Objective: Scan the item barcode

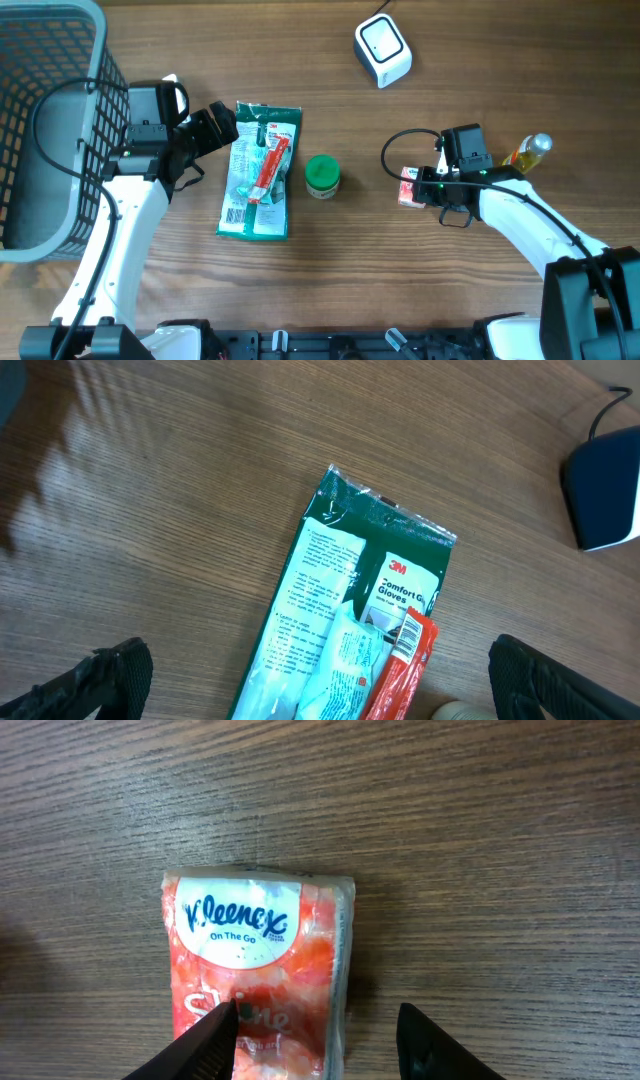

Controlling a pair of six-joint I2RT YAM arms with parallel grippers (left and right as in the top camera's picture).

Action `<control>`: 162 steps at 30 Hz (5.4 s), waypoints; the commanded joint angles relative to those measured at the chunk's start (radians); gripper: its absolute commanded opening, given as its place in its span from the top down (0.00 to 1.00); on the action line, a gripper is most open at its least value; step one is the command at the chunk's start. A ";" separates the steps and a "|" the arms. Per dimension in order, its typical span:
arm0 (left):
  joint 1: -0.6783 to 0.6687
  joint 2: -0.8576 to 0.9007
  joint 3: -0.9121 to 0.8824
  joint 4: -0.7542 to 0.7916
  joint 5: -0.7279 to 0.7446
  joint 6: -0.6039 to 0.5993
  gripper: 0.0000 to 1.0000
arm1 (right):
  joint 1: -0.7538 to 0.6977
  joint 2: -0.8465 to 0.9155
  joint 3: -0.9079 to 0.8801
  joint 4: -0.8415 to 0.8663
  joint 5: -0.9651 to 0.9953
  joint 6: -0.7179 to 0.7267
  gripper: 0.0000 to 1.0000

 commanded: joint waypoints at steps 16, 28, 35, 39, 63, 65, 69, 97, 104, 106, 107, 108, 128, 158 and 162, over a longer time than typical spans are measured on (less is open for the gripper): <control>0.004 -0.013 0.017 0.003 0.011 0.005 0.00 | 0.000 0.015 -0.006 0.005 -0.017 0.007 0.47; 0.004 -0.013 0.017 0.003 0.011 0.005 0.00 | 0.000 0.015 -0.010 0.005 -0.009 0.004 0.47; 0.004 -0.013 0.017 0.003 0.011 0.006 0.00 | 0.000 0.010 -0.009 0.028 -0.018 0.006 0.55; 0.004 -0.013 0.017 0.003 0.011 0.006 0.00 | -0.007 -0.030 -0.008 0.024 -0.021 0.006 0.54; 0.004 -0.013 0.017 0.002 0.011 0.006 0.00 | -0.008 0.046 -0.024 0.047 0.001 0.063 0.73; 0.004 -0.013 0.017 0.002 0.011 0.005 0.00 | -0.007 0.085 -0.024 0.056 -0.002 0.070 0.76; 0.004 -0.013 0.017 0.002 0.011 0.005 0.00 | -0.007 0.155 -0.024 0.073 -0.002 0.097 0.77; 0.004 -0.013 0.017 0.002 0.011 0.005 0.00 | -0.007 -0.342 -0.023 0.009 -0.578 0.032 0.96; 0.004 -0.013 0.017 0.002 0.011 0.006 0.00 | -0.007 -0.389 -0.023 0.009 -0.841 0.034 0.96; 0.004 -0.013 0.017 0.002 0.011 0.006 0.00 | -0.007 -0.389 -0.023 0.010 -0.903 0.033 0.96; 0.004 -0.013 0.017 0.002 0.011 0.006 0.00 | -0.007 -0.389 -0.023 0.013 -0.928 0.033 0.96; 0.004 -0.013 0.017 0.002 0.011 0.005 0.00 | -0.007 -0.389 -0.023 0.020 -0.958 0.034 0.96; 0.004 -0.013 0.017 0.002 0.011 0.006 0.00 | -0.235 -0.391 -0.023 0.106 -1.511 0.007 0.96; 0.004 -0.013 0.017 0.002 0.011 0.005 0.00 | -0.233 -0.742 -0.023 0.194 -1.482 0.325 0.96; 0.004 -0.013 0.017 0.002 0.011 0.006 0.00 | -0.232 -0.742 -0.023 0.191 -1.482 0.325 0.96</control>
